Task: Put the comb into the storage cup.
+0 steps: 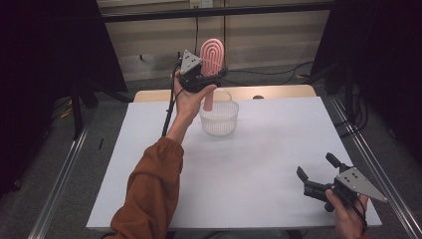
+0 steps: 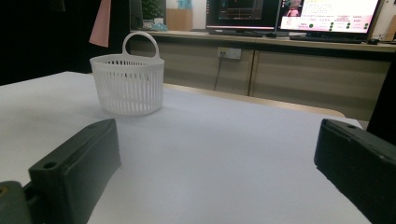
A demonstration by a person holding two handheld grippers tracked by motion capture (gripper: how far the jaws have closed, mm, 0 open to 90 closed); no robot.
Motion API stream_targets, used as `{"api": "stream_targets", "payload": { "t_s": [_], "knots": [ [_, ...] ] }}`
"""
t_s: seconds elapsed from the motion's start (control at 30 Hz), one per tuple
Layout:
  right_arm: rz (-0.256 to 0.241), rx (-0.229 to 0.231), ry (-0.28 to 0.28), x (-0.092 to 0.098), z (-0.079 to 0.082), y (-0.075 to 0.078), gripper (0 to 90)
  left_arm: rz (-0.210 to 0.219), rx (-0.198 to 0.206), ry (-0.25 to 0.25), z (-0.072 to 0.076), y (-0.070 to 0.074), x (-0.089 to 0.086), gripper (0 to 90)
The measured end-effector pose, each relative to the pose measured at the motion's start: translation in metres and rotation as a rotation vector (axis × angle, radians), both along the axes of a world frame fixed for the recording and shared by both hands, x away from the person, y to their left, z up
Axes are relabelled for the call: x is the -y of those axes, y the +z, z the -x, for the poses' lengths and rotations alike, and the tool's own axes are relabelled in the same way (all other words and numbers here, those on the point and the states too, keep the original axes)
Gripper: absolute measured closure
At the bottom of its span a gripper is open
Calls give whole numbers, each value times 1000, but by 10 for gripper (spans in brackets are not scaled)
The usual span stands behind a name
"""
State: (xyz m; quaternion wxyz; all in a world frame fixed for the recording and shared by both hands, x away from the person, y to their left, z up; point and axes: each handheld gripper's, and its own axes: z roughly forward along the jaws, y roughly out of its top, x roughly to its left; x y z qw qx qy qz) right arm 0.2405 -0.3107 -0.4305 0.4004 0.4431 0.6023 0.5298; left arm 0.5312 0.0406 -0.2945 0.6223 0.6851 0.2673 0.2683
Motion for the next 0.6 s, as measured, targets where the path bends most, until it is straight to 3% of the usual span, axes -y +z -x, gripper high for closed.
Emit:
{"api": "stream_targets", "payload": {
  "t_s": [0.6],
  "knots": [
    [2,-3,0,0,1,0,0,-20,-21,-11,-5,-19,1,196]
  ]
}}
